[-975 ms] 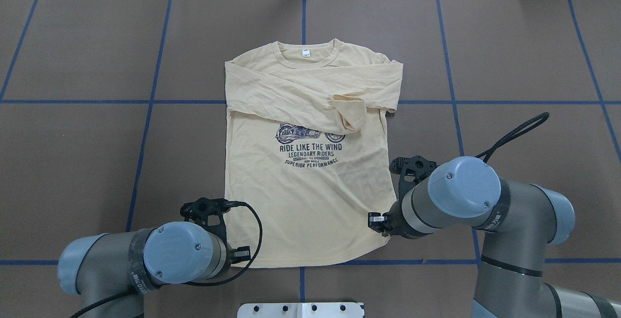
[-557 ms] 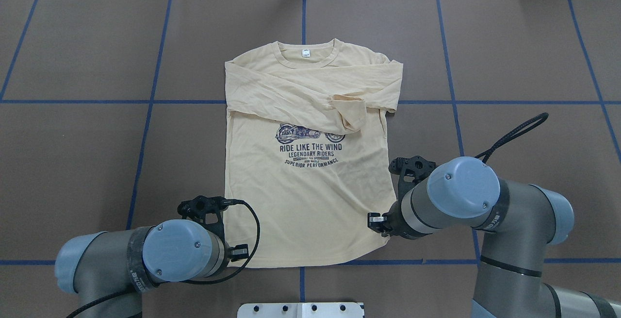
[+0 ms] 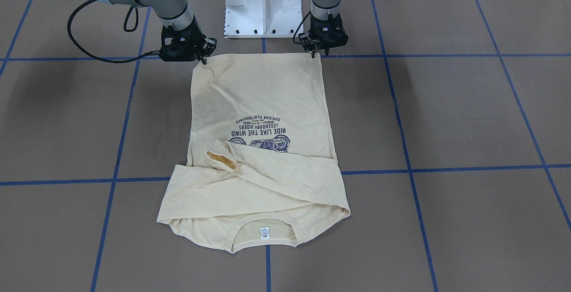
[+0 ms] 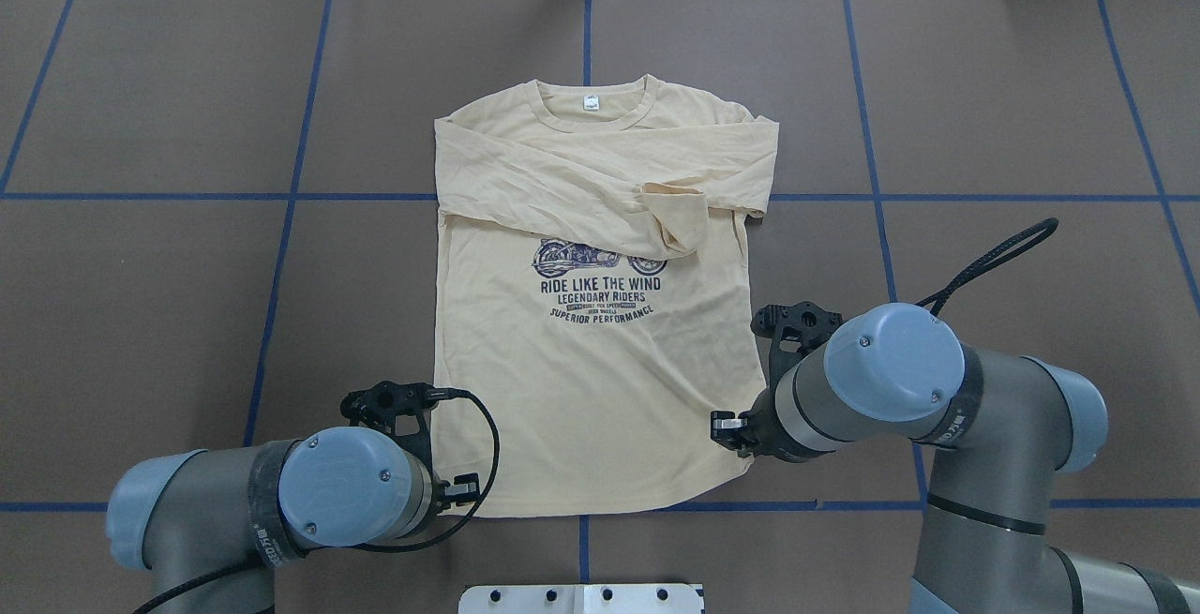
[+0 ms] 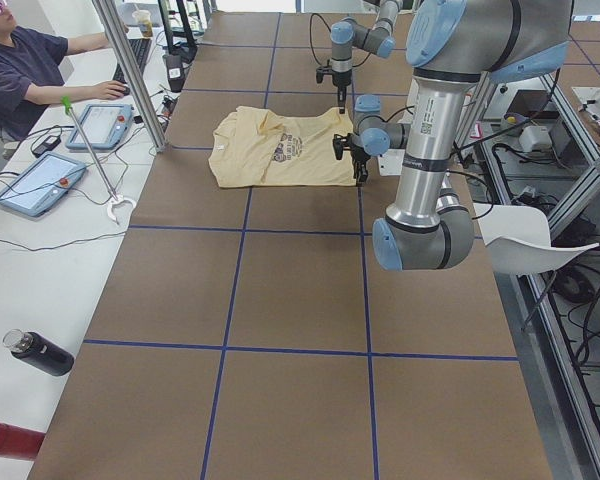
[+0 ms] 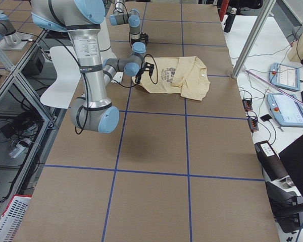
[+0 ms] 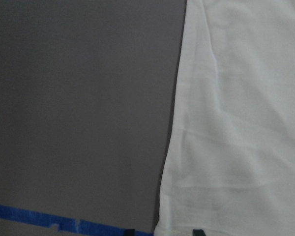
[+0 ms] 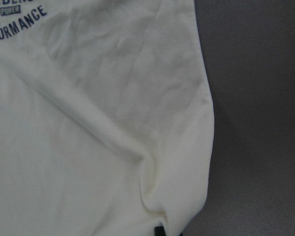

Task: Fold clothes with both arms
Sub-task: 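Hold the hem corners closed in both grippers before lifting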

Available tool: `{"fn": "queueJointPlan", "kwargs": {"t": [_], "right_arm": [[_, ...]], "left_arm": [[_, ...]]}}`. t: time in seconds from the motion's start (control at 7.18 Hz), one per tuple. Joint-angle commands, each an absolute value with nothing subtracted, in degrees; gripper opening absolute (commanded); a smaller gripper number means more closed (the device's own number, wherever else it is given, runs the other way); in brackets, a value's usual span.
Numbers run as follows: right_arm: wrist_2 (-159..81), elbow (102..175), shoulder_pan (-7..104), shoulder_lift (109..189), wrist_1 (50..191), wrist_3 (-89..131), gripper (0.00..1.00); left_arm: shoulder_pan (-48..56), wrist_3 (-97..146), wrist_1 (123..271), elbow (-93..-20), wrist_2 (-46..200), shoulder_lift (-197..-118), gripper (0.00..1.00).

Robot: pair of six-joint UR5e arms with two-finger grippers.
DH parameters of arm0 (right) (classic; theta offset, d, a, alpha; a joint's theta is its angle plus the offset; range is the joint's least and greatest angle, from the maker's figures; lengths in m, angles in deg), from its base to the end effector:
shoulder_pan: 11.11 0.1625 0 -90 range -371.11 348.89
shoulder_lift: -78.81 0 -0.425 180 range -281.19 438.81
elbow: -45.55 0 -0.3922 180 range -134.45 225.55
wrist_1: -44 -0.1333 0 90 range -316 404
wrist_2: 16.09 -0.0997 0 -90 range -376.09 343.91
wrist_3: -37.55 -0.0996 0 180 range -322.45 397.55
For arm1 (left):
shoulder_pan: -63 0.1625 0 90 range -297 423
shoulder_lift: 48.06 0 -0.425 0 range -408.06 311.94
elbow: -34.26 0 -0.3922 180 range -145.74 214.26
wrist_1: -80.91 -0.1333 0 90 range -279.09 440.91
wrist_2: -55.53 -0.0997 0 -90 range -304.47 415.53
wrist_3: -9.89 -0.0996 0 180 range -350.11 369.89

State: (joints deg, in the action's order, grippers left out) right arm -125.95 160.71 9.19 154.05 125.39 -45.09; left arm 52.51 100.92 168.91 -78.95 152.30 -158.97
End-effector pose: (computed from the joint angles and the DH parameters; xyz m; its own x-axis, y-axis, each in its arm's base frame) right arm -0.4769 -0.2825 0.3091 0.6272 0.1035 0.7719 -0.0073 0.9919 -0.1271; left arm 0.5418 -0.2239 0.2930 0.7274 -0.1528 -0.6690 0.1161 0.9882 -0.0995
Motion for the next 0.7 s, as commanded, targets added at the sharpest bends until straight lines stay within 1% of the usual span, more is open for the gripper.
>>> {"fn": "queueJointPlan", "kwargs": {"t": [0.0, 0.28, 0.42, 0.56], "right_arm": [[-126.0, 160.8, 9.3, 154.0, 125.4, -45.1, 0.0], [-126.0, 160.7, 9.2, 154.0, 125.4, -45.1, 0.0], [-126.0, 160.7, 9.3, 154.0, 125.4, -45.1, 0.0], [-126.0, 160.7, 9.3, 154.0, 125.4, -45.1, 0.0]], "left_arm": [[52.7, 100.9, 168.9, -78.5, 152.3, -159.2, 0.51], [52.8, 100.9, 168.9, -78.4, 152.3, -159.2, 0.49], [52.8, 100.9, 169.0, -78.4, 152.3, -159.2, 0.47], [52.8, 100.8, 169.0, -78.2, 152.3, -159.2, 0.41]]}}
